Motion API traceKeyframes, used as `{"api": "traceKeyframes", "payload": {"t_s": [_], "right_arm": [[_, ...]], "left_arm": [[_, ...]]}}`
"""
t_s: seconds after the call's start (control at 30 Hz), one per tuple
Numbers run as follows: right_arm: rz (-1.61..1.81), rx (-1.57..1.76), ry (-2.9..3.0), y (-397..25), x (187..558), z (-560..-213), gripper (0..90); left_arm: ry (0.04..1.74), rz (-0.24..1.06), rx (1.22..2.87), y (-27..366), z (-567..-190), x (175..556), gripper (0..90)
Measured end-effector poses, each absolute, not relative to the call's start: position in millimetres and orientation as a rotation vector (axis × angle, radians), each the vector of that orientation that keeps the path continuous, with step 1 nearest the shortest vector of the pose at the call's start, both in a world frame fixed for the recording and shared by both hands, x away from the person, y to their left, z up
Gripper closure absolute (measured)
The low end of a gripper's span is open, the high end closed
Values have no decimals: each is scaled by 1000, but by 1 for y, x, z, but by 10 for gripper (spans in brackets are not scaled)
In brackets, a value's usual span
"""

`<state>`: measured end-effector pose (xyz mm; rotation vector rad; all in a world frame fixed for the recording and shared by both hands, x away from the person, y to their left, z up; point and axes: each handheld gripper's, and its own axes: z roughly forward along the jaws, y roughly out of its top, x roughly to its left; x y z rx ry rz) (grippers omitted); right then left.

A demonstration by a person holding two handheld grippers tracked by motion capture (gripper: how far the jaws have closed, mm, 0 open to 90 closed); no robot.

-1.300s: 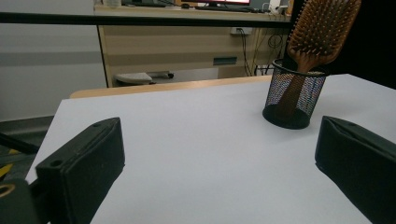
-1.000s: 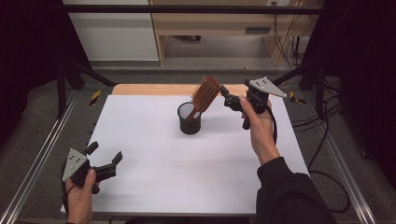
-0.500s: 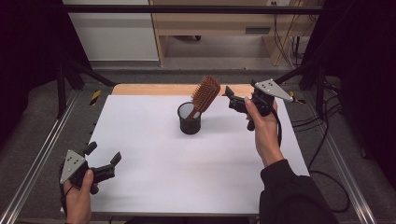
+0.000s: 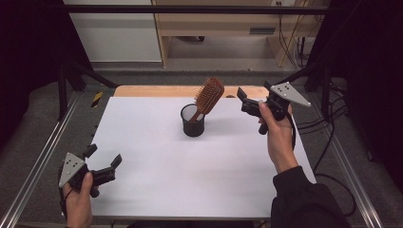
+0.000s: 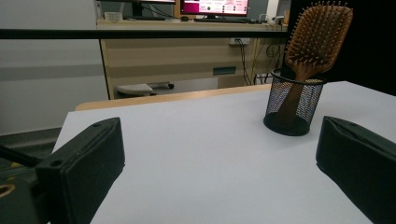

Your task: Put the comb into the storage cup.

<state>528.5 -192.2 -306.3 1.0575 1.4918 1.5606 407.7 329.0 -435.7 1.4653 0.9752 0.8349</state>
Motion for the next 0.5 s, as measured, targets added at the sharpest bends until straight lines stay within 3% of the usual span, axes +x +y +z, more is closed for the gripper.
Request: {"api": "traceKeyframes", "payload": {"t_s": [0.5], "right_arm": [[1500, 1021, 1500, -217, 504, -312, 17]], "left_arm": [[950, 890, 1488, 327, -431, 402, 14]]}}
